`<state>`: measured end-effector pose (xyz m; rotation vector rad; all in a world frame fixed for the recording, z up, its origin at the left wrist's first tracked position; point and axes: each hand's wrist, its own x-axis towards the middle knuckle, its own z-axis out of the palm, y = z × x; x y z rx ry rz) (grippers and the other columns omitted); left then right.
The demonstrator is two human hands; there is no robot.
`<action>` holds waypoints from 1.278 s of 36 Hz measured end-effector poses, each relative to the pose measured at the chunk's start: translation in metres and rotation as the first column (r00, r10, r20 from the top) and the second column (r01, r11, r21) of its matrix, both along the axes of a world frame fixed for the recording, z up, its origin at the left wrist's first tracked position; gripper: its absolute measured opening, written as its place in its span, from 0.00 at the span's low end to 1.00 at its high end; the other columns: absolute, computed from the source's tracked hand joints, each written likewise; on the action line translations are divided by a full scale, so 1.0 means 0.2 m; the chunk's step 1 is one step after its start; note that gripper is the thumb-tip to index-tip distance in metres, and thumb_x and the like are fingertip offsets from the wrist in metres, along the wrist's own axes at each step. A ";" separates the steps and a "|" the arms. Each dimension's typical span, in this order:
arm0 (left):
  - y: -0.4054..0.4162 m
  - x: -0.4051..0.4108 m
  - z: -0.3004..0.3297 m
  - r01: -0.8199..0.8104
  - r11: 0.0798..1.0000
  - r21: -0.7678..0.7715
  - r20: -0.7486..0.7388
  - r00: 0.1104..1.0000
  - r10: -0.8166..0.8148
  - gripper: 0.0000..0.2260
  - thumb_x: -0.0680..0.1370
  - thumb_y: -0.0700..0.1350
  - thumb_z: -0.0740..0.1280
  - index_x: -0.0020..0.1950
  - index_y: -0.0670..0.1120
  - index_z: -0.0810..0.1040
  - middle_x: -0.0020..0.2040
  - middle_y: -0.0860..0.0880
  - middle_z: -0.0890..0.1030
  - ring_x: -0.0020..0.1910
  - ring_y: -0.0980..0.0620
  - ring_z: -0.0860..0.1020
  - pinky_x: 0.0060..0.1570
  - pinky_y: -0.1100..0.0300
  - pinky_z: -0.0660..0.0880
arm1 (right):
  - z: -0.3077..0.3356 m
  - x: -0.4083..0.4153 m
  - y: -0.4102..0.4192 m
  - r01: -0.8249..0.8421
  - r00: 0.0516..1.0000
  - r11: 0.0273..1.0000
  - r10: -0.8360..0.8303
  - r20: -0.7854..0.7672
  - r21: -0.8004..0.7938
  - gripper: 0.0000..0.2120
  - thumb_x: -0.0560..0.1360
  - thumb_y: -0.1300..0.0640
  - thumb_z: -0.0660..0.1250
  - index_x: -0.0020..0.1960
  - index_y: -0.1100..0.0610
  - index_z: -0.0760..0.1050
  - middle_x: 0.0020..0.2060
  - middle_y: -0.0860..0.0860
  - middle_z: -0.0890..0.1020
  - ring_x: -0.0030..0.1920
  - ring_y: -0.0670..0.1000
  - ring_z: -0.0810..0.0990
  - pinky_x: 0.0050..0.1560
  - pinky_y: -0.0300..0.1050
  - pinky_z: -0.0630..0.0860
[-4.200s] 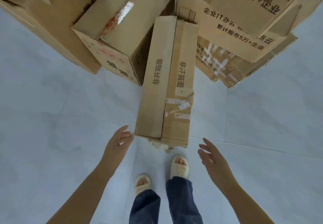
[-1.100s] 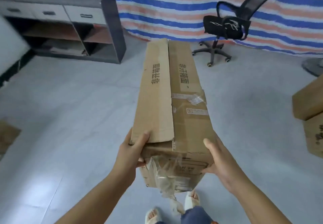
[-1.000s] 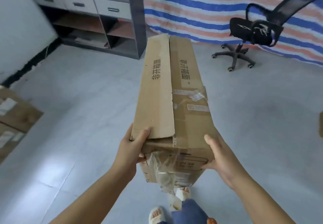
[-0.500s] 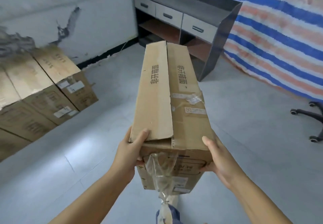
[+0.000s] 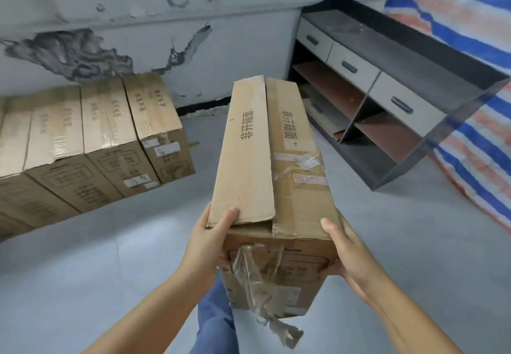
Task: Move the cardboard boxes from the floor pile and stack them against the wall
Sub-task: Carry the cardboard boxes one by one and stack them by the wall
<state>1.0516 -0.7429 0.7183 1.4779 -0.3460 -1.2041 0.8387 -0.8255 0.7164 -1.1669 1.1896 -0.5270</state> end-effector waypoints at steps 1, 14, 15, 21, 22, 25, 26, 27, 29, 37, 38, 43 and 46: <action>-0.07 0.06 -0.01 -0.006 1.000 0.001 -0.001 1.000 0.006 0.07 0.79 0.49 0.65 0.55 0.60 0.76 0.38 0.60 0.84 0.35 0.58 0.82 0.31 0.58 0.74 | -0.01 0.07 -0.08 -0.007 1.000 1.000 0.006 -0.003 -0.003 0.15 0.81 0.48 0.55 0.66 0.35 0.68 0.57 0.44 0.81 0.56 0.49 0.80 0.39 0.46 0.78; -0.97 0.95 0.04 -0.099 0.994 0.034 0.011 0.995 0.099 0.09 0.78 0.51 0.67 0.57 0.61 0.75 0.48 0.56 0.82 0.38 0.58 0.82 0.32 0.59 0.75 | 0.03 0.99 -1.05 -0.049 0.999 0.998 0.049 0.001 0.046 0.13 0.81 0.49 0.55 0.58 0.32 0.71 0.54 0.46 0.83 0.54 0.52 0.81 0.43 0.59 0.81; -1.02 1.00 0.05 -0.105 0.994 0.032 0.008 0.994 0.105 0.10 0.78 0.51 0.67 0.58 0.61 0.75 0.49 0.56 0.82 0.41 0.57 0.82 0.34 0.60 0.76 | 0.03 1.05 -1.11 -0.066 0.998 0.997 0.066 -0.003 0.042 0.13 0.81 0.49 0.55 0.57 0.31 0.71 0.53 0.46 0.83 0.53 0.52 0.81 0.44 0.60 0.81; -1.35 1.25 0.02 -0.189 0.980 0.054 -0.015 0.982 0.190 0.08 0.77 0.51 0.68 0.55 0.61 0.76 0.47 0.57 0.83 0.43 0.54 0.82 0.39 0.53 0.77 | 0.01 1.33 -1.54 -0.162 0.987 0.986 0.162 -0.006 0.049 0.13 0.81 0.48 0.55 0.61 0.33 0.70 0.55 0.46 0.82 0.56 0.52 0.80 0.38 0.54 0.79; -1.41 1.28 0.01 -0.207 0.977 0.058 -0.019 0.978 0.209 0.07 0.77 0.51 0.68 0.54 0.61 0.76 0.46 0.57 0.83 0.43 0.54 0.82 0.41 0.51 0.77 | 0.00 1.36 -1.61 -0.173 0.985 0.983 0.174 -0.009 0.054 0.13 0.81 0.48 0.55 0.61 0.33 0.70 0.55 0.46 0.82 0.56 0.52 0.80 0.39 0.54 0.80; -1.62 1.36 -0.03 -0.268 0.962 0.048 -0.032 0.962 0.270 0.07 0.77 0.50 0.68 0.52 0.62 0.76 0.46 0.57 0.83 0.45 0.53 0.82 0.41 0.52 0.78 | -0.05 1.48 -1.86 -0.211 0.977 0.975 0.212 -0.009 0.074 0.14 0.81 0.48 0.55 0.64 0.35 0.69 0.56 0.46 0.82 0.57 0.53 0.80 0.42 0.58 0.81; -1.69 1.38 -0.05 -0.292 0.955 0.050 -0.038 0.955 0.294 0.07 0.77 0.50 0.68 0.53 0.61 0.76 0.47 0.57 0.83 0.46 0.53 0.82 0.42 0.52 0.78 | -0.07 1.52 -1.96 -0.224 0.974 0.971 0.226 -0.015 0.082 0.14 0.81 0.48 0.55 0.64 0.36 0.69 0.56 0.47 0.82 0.57 0.53 0.80 0.43 0.59 0.81; -1.77 1.41 -0.07 -0.316 0.947 0.056 -0.047 0.947 0.318 0.07 0.77 0.50 0.68 0.54 0.60 0.76 0.47 0.56 0.83 0.46 0.52 0.83 0.42 0.51 0.79 | -0.09 1.56 -2.05 -0.240 0.970 0.967 0.243 -0.022 0.089 0.14 0.81 0.48 0.55 0.65 0.36 0.69 0.56 0.47 0.82 0.57 0.53 0.80 0.42 0.59 0.81; -1.94 1.47 -0.10 -0.358 0.932 0.062 -0.061 0.930 0.362 0.09 0.77 0.49 0.68 0.56 0.58 0.76 0.49 0.54 0.83 0.45 0.52 0.83 0.43 0.50 0.80 | -0.14 1.66 -2.25 -0.271 0.961 0.958 0.275 -0.025 0.099 0.15 0.81 0.47 0.55 0.67 0.39 0.68 0.56 0.47 0.82 0.57 0.53 0.80 0.40 0.56 0.81; -2.60 1.75 -0.29 -0.500 0.858 0.122 -0.054 0.859 0.508 0.09 0.77 0.51 0.67 0.58 0.58 0.76 0.52 0.53 0.82 0.49 0.51 0.81 0.41 0.53 0.77 | -0.31 2.09 -3.04 -0.412 0.905 0.895 0.424 -0.036 0.173 0.16 0.82 0.49 0.54 0.68 0.38 0.66 0.58 0.45 0.81 0.56 0.52 0.81 0.38 0.51 0.79; -2.66 1.79 -0.33 -0.509 0.851 0.129 -0.048 0.854 0.519 0.11 0.77 0.51 0.67 0.59 0.58 0.76 0.53 0.53 0.81 0.49 0.52 0.80 0.40 0.54 0.77 | -0.34 2.14 -3.12 -0.421 0.900 0.888 0.435 -0.042 0.184 0.16 0.82 0.49 0.54 0.68 0.38 0.67 0.57 0.45 0.81 0.55 0.52 0.81 0.38 0.52 0.79; -2.92 2.02 -0.65 -0.540 0.821 0.185 -0.025 0.833 0.553 0.14 0.78 0.50 0.67 0.63 0.59 0.75 0.53 0.55 0.81 0.49 0.53 0.80 0.50 0.46 0.78 | -0.67 2.42 -3.38 -0.430 0.890 0.884 0.449 -0.076 0.186 0.15 0.79 0.47 0.59 0.65 0.37 0.69 0.59 0.45 0.81 0.58 0.50 0.80 0.49 0.56 0.78; -3.01 2.14 -0.91 -0.539 0.816 0.207 -0.005 0.834 0.552 0.14 0.77 0.50 0.67 0.63 0.58 0.75 0.54 0.55 0.82 0.49 0.53 0.80 0.50 0.48 0.78 | -0.95 2.55 -3.46 -0.397 0.905 0.900 0.417 -0.089 0.181 0.23 0.69 0.42 0.62 0.65 0.37 0.69 0.63 0.44 0.78 0.63 0.49 0.76 0.62 0.58 0.71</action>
